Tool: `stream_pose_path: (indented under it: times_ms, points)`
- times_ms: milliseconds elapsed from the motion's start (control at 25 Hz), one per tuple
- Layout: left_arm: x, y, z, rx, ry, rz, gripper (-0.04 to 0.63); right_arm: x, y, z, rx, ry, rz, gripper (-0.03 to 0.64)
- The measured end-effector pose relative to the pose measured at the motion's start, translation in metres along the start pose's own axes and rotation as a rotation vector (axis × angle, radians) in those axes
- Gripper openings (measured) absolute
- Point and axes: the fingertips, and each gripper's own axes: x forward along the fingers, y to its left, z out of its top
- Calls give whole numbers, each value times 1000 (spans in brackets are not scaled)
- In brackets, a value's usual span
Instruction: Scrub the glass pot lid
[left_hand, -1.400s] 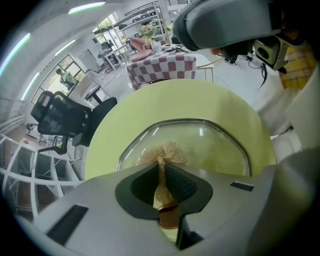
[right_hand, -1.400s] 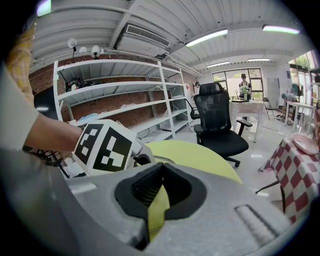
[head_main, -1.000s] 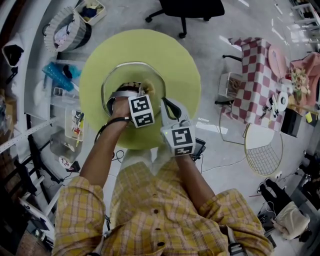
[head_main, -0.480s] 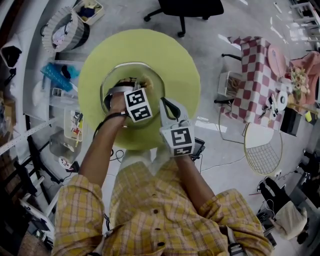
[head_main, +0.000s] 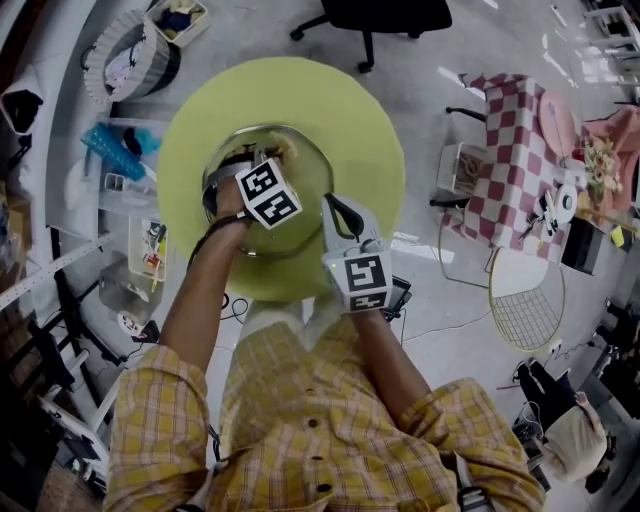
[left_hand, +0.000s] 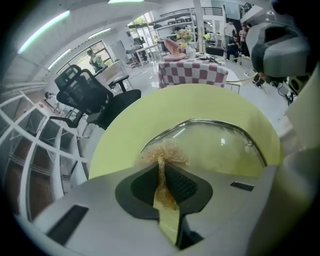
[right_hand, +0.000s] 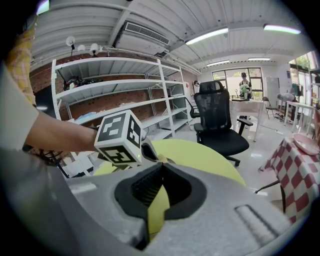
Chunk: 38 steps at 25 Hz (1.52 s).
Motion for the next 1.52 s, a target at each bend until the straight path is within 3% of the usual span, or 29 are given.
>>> stream_pose_path:
  times_ms: [240, 520, 1080, 1360, 1520]
  points:
    - [8, 30, -23, -139, 15, 32, 40, 5, 0, -2, -3, 5, -2, -3]
    - [9, 50, -51, -234, 21, 45, 40, 8, 3, 3, -1, -4, -3, -3]
    - [7, 56, -66, -331, 30, 40, 40, 8, 9, 4, -9, 2, -1, -3]
    - [7, 57, -66, -339, 44, 69, 40, 12, 10, 3, -13, 8, 8, -3]
    - [6, 55, -60, -390, 36, 47, 40, 12, 7, 3, -12, 10, 9, -3]
